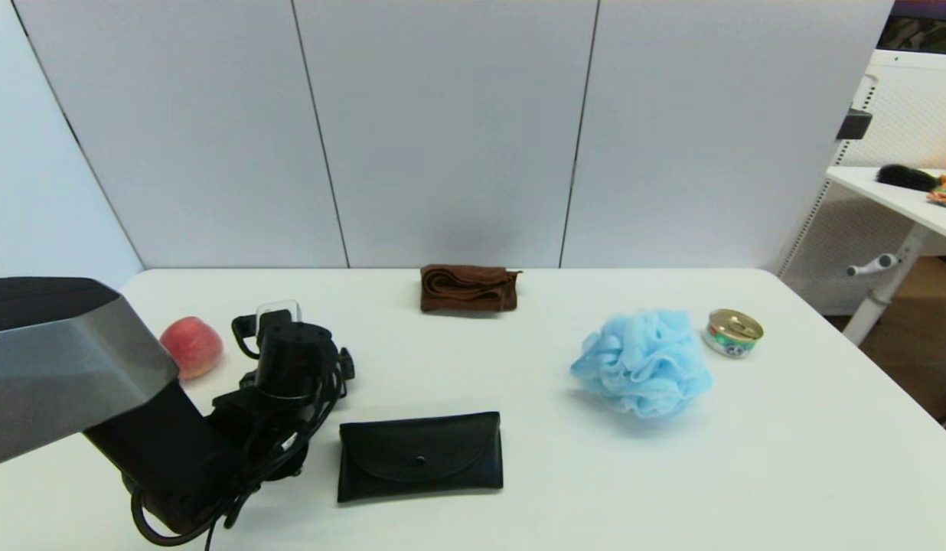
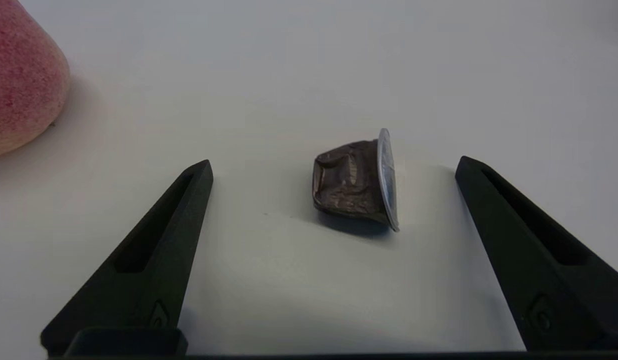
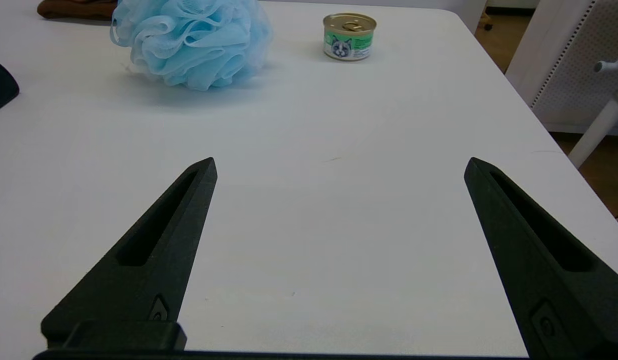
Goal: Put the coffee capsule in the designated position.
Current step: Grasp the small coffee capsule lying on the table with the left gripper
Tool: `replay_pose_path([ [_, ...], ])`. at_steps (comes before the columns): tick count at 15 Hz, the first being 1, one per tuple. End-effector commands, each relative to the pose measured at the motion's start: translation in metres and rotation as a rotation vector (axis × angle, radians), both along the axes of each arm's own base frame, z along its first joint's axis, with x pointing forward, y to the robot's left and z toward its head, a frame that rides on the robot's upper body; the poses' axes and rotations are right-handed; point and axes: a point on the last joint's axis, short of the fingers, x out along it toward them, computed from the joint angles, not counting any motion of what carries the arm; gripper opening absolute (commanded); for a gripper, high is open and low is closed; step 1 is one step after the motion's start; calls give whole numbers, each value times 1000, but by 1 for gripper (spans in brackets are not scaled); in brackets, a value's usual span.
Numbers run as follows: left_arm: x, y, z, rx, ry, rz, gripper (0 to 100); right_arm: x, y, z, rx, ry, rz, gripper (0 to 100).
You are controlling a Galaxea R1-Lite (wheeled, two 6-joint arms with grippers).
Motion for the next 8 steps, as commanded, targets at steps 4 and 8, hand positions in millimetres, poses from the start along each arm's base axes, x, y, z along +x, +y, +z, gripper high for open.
replay_pose_path([
  [4, -2, -2, 1, -7, -8, -2, 100, 0, 0, 0, -1, 2, 1, 100],
  [8, -2, -2, 0, -5, -6, -2, 100, 0, 0, 0, -1, 2, 1, 100],
])
